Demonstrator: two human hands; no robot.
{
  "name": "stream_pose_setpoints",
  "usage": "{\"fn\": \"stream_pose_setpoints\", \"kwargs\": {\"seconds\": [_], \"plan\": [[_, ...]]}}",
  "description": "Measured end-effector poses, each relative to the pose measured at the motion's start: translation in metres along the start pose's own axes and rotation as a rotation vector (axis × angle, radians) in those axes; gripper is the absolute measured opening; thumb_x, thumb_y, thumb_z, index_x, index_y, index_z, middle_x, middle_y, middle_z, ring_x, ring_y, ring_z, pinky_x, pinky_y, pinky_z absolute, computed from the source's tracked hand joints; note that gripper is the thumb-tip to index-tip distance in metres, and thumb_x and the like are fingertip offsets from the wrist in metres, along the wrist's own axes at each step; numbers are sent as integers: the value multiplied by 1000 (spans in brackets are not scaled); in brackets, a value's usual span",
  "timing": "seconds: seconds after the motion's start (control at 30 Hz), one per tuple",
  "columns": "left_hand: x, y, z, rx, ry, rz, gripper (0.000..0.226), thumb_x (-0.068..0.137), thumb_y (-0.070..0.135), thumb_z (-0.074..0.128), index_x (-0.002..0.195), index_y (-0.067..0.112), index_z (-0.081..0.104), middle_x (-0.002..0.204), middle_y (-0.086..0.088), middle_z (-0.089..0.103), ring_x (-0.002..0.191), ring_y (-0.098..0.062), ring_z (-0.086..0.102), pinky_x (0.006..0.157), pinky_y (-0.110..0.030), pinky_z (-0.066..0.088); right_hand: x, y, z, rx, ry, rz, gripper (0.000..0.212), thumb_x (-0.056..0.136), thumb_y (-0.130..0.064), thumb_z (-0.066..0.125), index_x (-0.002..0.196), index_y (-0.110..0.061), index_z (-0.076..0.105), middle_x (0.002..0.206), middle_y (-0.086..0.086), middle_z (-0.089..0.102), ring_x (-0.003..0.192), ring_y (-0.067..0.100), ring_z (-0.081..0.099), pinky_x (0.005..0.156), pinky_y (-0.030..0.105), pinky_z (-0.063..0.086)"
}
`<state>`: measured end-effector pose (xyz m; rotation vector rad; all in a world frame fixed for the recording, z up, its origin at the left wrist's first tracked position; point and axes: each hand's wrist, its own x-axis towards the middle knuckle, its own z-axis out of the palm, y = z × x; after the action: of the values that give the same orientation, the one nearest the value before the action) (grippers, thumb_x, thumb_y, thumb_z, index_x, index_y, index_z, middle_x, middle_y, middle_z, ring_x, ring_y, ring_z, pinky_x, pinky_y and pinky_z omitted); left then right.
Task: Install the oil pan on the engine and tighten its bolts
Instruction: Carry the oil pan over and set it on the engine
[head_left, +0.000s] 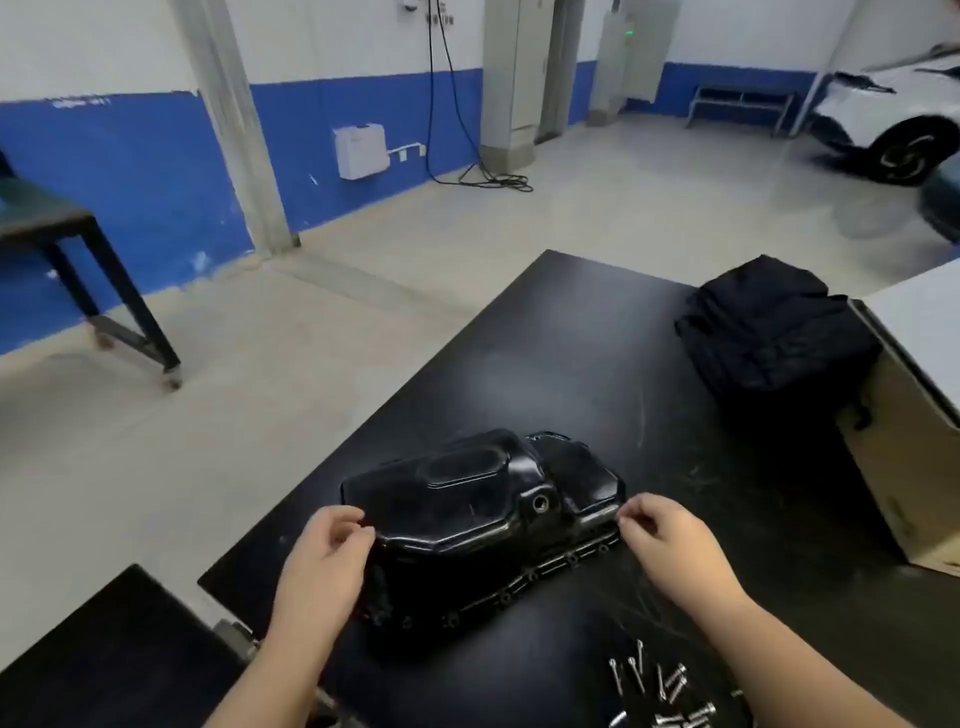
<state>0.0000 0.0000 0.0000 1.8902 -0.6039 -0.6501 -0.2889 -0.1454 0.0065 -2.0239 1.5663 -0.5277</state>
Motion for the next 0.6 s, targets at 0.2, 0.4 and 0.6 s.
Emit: {"fn": "stream_pose_setpoints", "kwargs": {"seconds": [0.2,0.4,0.6], "plan": [[27,-22,3,-57,77,-131,17,85,35,59,102,33,54,99,14,57,86,-6,55,72,-30,45,52,25,22,36,-68,171,13,85,-22,56,97,-28,59,95,-8,63,78,6,56,59,18,37],[39,-28,21,-209,37,-191,33,81,42,64,111,38,49,108,13,57,97,-5,55,82,-30,43,97,51,46,69,-167,390,46,88,-32,54,129,-16,42,99,0,55,80,17,48,69,30,36],[53,-30,30,-548,-71,-296,31,87,23,57,118,25,60,107,0,71,93,-16,69,72,-29,49,121,69,67,191,-226,469,59,83,-49,57,132,-20,43,104,-1,60,93,22,58,79,34,44]]}}
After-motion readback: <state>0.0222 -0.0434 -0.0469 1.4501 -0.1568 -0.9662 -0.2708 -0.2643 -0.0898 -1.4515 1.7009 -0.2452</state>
